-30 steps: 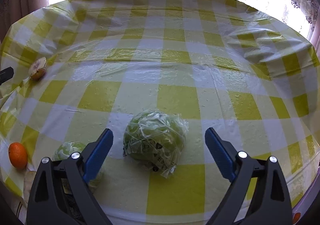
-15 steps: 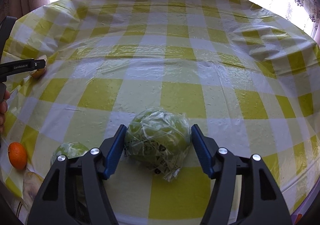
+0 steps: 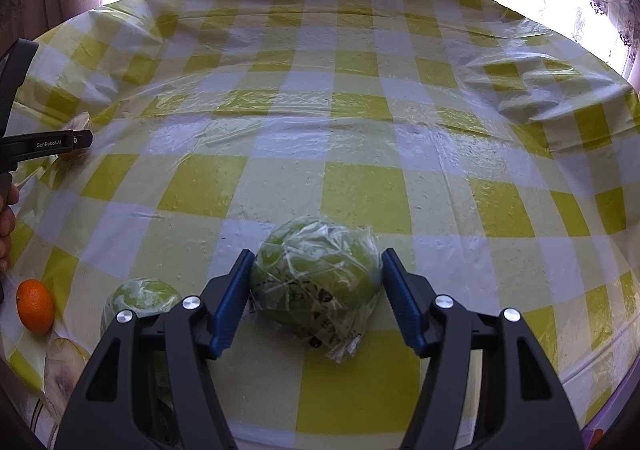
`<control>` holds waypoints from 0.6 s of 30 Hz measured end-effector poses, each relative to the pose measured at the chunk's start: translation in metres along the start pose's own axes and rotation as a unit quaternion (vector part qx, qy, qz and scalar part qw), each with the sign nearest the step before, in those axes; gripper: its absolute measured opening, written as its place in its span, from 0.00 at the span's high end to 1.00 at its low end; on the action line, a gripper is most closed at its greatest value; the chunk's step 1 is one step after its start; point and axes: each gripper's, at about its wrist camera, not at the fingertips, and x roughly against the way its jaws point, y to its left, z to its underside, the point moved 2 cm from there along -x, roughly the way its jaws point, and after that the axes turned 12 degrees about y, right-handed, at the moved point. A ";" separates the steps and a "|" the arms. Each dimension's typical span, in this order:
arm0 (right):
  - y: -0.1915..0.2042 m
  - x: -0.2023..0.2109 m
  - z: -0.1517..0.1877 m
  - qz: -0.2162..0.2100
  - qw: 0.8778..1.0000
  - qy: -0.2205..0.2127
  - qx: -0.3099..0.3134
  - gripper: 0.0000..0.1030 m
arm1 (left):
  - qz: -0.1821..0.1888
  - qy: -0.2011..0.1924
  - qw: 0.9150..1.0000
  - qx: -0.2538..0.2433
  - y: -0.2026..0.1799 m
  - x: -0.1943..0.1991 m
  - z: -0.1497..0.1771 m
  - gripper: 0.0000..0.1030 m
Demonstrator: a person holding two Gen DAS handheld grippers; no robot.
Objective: Organize fruits
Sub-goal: 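Grasp the wrapped pale fruit half with the left tool while the right tool grasps the wrapped cabbage, then carry the wrapped cabbage in the right tool into the white box while the left tool holds the fruit half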
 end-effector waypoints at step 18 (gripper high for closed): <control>-0.013 0.029 0.033 0.000 1.000 -0.016 -0.006 0.38 | 0.042 -0.067 0.997 0.013 -0.043 0.087 0.095 0.39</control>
